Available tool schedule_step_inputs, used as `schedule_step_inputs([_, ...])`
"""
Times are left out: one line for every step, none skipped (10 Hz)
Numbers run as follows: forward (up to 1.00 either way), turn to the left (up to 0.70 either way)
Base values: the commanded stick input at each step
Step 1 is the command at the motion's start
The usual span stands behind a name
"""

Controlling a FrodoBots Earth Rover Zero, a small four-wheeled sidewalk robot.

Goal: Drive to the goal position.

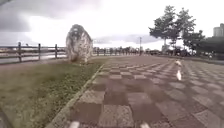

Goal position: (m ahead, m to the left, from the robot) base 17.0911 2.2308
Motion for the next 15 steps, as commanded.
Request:
schedule_step_inputs([0.50,0.00])
schedule_step_inputs([0.50,0.00])
schedule_step_inputs([0.50,0.00])
schedule_step_inputs([0.50,0.00])
schedule_step_inputs([0.50,0.00])
schedule_step_inputs([0.50,0.00])
schedule_step_inputs([0.50,0.00])
schedule_step_inputs([0.50,0.00])
schedule_step_inputs([0.50,0.00])
schedule_step_inputs([0.57,0.00])
schedule_step_inputs([0.70,0.00])
schedule_step_inputs([0.70,0.00])
schedule_step_inputs([0.70,0.00])
schedule_step_inputs([0.70,0.00])
schedule_step_inputs([0.70,0.00])
